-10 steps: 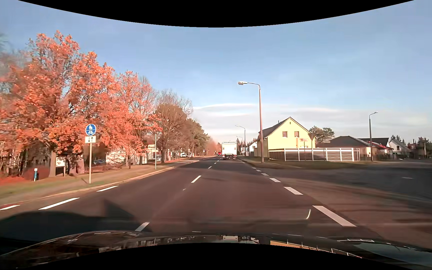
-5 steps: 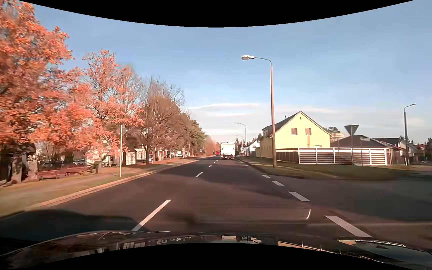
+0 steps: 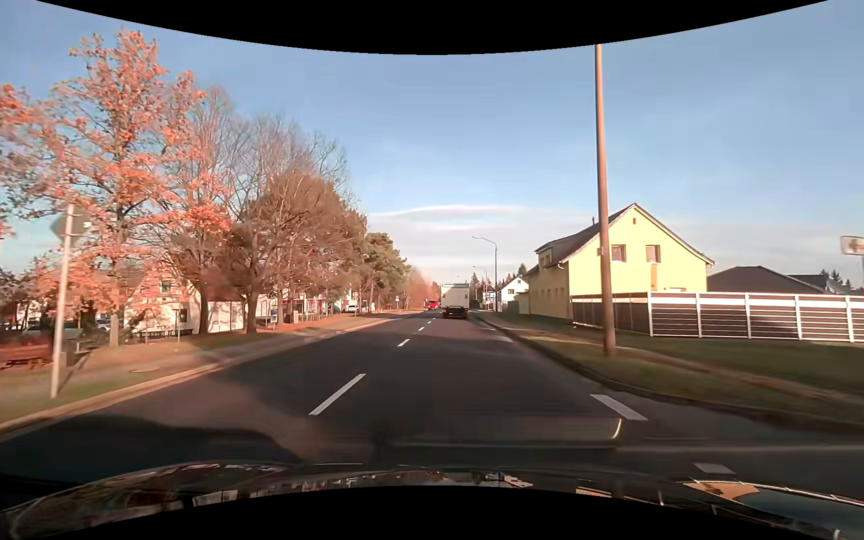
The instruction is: Follow the waypoints while adhering to traffic rules and regulations
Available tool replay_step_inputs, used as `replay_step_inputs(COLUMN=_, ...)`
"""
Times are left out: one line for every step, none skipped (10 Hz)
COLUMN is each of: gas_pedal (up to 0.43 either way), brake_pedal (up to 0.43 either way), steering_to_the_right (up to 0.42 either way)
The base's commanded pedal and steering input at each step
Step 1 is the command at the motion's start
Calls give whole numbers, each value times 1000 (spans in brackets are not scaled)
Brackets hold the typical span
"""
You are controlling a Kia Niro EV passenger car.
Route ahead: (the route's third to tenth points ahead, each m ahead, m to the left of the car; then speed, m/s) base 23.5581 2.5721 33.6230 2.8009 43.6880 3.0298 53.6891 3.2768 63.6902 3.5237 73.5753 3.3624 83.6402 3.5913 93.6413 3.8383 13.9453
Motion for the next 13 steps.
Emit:
replay_step_inputs(gas_pedal=110, brake_pedal=0, steering_to_the_right=-2)
replay_step_inputs(gas_pedal=110, brake_pedal=0, steering_to_the_right=-1)
replay_step_inputs(gas_pedal=110, brake_pedal=0, steering_to_the_right=-2)
replay_step_inputs(gas_pedal=110, brake_pedal=0, steering_to_the_right=-2)
replay_step_inputs(gas_pedal=110, brake_pedal=0, steering_to_the_right=-2)
replay_step_inputs(gas_pedal=110, brake_pedal=0, steering_to_the_right=-2)
replay_step_inputs(gas_pedal=110, brake_pedal=0, steering_to_the_right=-2)
replay_step_inputs(gas_pedal=110, brake_pedal=0, steering_to_the_right=-2)
replay_step_inputs(gas_pedal=110, brake_pedal=0, steering_to_the_right=-2)
replay_step_inputs(gas_pedal=110, brake_pedal=0, steering_to_the_right=-2)
replay_step_inputs(gas_pedal=110, brake_pedal=0, steering_to_the_right=-2)
replay_step_inputs(gas_pedal=110, brake_pedal=0, steering_to_the_right=-4)
replay_step_inputs(gas_pedal=110, brake_pedal=0, steering_to_the_right=-6)
